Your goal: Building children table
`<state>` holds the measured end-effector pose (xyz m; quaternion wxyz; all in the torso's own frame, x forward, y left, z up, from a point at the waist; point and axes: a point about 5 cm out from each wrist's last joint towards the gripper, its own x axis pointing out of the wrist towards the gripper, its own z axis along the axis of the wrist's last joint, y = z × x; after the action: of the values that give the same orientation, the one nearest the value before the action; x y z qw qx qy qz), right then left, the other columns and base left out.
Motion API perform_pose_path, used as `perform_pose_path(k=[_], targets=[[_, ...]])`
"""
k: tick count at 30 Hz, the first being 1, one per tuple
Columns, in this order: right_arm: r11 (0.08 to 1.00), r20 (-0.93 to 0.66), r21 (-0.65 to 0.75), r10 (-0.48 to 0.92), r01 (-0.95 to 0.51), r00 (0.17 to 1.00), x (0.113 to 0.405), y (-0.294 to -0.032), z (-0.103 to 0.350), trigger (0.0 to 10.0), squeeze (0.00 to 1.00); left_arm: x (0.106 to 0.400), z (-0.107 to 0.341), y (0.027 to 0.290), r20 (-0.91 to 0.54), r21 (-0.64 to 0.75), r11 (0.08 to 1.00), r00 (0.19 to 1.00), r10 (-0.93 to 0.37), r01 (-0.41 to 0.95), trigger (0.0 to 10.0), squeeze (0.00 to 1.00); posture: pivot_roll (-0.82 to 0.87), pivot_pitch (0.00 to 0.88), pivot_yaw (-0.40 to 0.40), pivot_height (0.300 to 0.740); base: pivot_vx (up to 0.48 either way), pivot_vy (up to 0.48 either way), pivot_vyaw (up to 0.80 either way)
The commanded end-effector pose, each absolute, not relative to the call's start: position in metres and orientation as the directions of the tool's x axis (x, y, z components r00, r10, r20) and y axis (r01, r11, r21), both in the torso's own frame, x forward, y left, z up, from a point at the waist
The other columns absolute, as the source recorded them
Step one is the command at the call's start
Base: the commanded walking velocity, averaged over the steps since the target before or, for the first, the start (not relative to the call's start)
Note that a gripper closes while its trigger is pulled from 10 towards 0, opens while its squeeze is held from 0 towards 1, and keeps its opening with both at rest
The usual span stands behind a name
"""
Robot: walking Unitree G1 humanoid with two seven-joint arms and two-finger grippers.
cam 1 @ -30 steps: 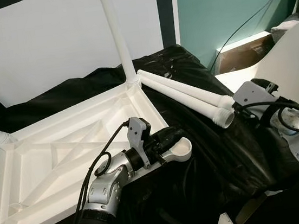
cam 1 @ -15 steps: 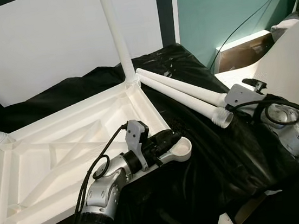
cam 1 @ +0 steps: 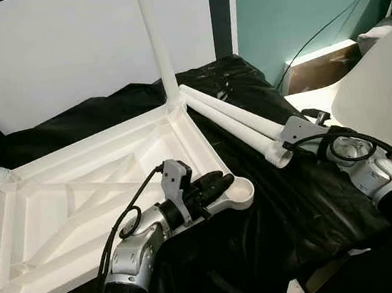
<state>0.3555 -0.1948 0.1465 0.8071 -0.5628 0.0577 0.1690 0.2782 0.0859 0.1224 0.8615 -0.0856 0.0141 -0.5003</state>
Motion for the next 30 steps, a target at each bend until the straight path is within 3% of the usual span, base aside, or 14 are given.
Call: perform_pose_path(k=[1,5,6,7,8,11,17,26,29,30], targets=[[0.279,-0.282,-0.897,0.239,-0.344,0.929,0.358,-0.188,0.141,10.0,0.0,0.277,0.118,0.09,0.033,-0.164,0.518,0.529,-0.848,0.84,10.0,0.0,0.01,0.0,0.077,0.74,0.0,0.0,0.0],[0.258,-0.245,-0.911,0.289,-0.322,0.926,0.363,-0.176,0.135,9.6,0.0,0.277,0.119,0.087,0.032,-0.162,0.513,0.524,-0.851,0.843,10.0,0.0,0.01,0.0,0.078,0.74,0.0,0.0,0.0],[0.261,-0.244,-0.909,0.296,-0.325,0.923,0.364,-0.174,0.132,5.7,0.0,0.278,0.12,0.087,0.033,-0.162,0.513,0.524,-0.851,0.843,10.0,0.0,0.02,0.0,0.077,0.74,0.0,0.0,0.0],[0.261,-0.244,-0.909,0.296,-0.325,0.923,0.364,-0.174,0.132,3.6,0.0,0.278,0.12,0.087,0.033,-0.162,0.513,0.524,-0.851,0.843,10.0,0.0,0.02,0.0,0.077,0.74,0.0,0.0,0.0],[0.265,-0.248,-0.907,0.292,-0.327,0.924,0.363,-0.171,0.124,0.0,0.0,0.278,0.12,0.087,0.032,-0.161,0.513,0.524,-0.851,0.843,10.0,0.0,0.02,0.0,0.077,0.74,0.0,0.0,0.0],[0.266,-0.252,-0.906,0.288,-0.33,0.924,0.362,-0.17,0.119,0.0,0.0,0.277,0.119,0.087,0.032,-0.161,0.514,0.525,-0.851,0.843,10.0,0.0,0.02,0.0,0.077,0.74,0.0,0.0,0.0],[0.358,-0.209,-0.89,0.234,-0.283,0.95,0.352,-0.158,0.09,0.0,0.0,0.275,0.117,0.086,0.028,-0.164,0.515,0.526,-0.85,0.841,10.0,0.0,0.02,0.0,0.074,0.74,0.0,0.0,0.0],[0.374,-0.114,-0.909,0.2,-0.184,0.973,0.344,-0.152,0.077,0.0,0.0,0.275,0.117,0.084,0.032,-0.166,0.513,0.525,-0.851,0.842,10.0,0.0,0.02,0.0,0.075,0.74,0.0,0.0,0.0],[0.381,0.17,-0.917,0.097,0.121,0.981,0.339,-0.167,0.093,0.0,0.0,0.274,0.117,0.081,0.042,-0.185,0.496,0.511,-0.859,0.848,10.0,0.0,0.01,0.0,0.073,0.74,0.0,0.0,0.0],[0.381,0.17,-0.917,0.097,0.121,0.981,0.339,-0.167,0.093,0.0,0.0,0.274,0.117,0.081,0.042,-0.185,0.496,0.511,-0.859,0.848,10.0,0.0,0.01,0.0,0.073,0.74,0.0,0.0,0.0]])
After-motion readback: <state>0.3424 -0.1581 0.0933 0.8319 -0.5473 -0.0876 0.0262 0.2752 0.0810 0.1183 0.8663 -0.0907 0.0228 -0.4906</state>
